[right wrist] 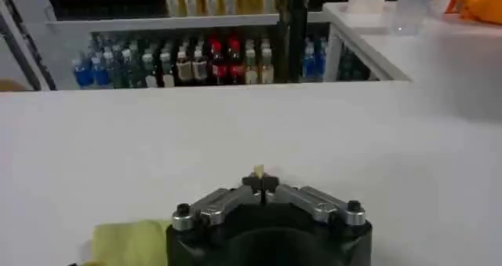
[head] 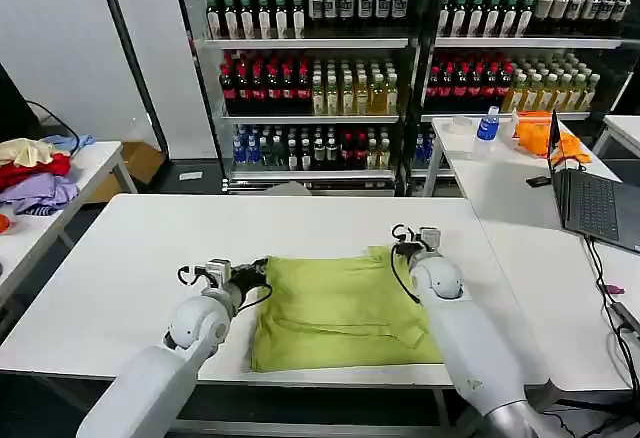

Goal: Fold and organize the clothes.

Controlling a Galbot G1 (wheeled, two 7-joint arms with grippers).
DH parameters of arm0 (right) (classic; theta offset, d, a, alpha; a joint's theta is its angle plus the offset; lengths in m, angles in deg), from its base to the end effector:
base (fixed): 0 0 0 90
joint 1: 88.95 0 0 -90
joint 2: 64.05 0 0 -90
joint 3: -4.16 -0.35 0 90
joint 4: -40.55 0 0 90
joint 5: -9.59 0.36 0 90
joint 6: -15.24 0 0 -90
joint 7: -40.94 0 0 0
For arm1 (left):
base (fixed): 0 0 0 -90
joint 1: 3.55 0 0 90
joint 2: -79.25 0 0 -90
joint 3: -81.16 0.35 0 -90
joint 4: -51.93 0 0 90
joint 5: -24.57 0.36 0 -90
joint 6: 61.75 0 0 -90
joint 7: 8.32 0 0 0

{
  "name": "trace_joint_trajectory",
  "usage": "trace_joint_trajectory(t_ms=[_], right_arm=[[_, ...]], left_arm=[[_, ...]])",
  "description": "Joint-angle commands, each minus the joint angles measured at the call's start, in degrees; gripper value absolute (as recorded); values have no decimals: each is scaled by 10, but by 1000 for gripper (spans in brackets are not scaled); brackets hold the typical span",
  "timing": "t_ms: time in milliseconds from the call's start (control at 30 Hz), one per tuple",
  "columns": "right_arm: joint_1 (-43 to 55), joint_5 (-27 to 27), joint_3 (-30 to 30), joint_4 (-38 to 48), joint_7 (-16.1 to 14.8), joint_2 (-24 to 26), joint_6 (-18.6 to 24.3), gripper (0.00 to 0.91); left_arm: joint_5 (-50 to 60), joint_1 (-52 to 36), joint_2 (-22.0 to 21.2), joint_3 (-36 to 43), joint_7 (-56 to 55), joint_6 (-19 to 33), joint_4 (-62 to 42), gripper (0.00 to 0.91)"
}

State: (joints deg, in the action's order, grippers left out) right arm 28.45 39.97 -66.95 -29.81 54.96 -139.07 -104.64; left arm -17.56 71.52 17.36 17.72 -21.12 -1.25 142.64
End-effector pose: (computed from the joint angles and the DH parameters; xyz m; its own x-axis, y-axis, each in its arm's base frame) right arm 0.5073 -0.0157 -0.2815 -0.8821 -0.0191 0.4706 0.0004 0.9991 0.0413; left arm 0.4092 0.0208 -0.2848 -0.8465 0.2288 0.4806 0.2178 0.9727 -0.0795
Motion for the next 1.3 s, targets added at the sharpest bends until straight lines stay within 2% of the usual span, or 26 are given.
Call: trace_joint_trajectory(t_ms=[33, 200, 233, 267, 300, 533, 733, 900, 933, 967, 1000, 1033, 1300], right_arm=[[-31, 25, -6, -105, 3, 27, 5, 0], [-56, 29, -9, -144, 1, 49, 4, 0], [-55, 27, -8, -139, 1, 50, 6, 0], [-52, 22, -6, -127, 1, 49, 8, 0], [-49, 18, -3, -117, 1, 48, 12, 0], [-33, 0, 9, -71, -6, 37, 25, 0], [-32, 0, 10, -67, -8, 34, 24, 0], [-27, 0, 11, -66, -8, 32, 22, 0], [-26, 0, 11, -65, -8, 32, 22, 0], [-24, 1, 11, -64, -8, 32, 22, 0], [-22, 1, 12, -63, -8, 31, 22, 0], [-19, 1, 12, -62, -8, 31, 22, 0], [-12, 1, 14, -57, -7, 26, 21, 0]], left_arm=[[-11, 15, 11, -11, 1, 5, 47, 20], [-11, 21, 19, -9, 4, 5, 58, 50], [-1, 18, 16, -7, 2, 4, 51, 262], [17, 12, 12, -1, 1, 4, 35, 635], [32, 5, 7, 4, -3, 4, 18, 907], [134, -35, -33, 43, -10, 0, -71, 907], [144, -45, -52, 53, -10, -13, -90, 907], [135, -42, -51, 55, -8, -28, -88, 897], [128, -41, -48, 54, -7, -34, -84, 494], [122, -40, -48, 54, -8, -35, -82, 202], [115, -39, -45, 54, -8, -35, -79, 111], [115, -38, -43, 55, -7, -35, -77, 40], [88, -33, -28, 53, 0, -30, -63, 20]])
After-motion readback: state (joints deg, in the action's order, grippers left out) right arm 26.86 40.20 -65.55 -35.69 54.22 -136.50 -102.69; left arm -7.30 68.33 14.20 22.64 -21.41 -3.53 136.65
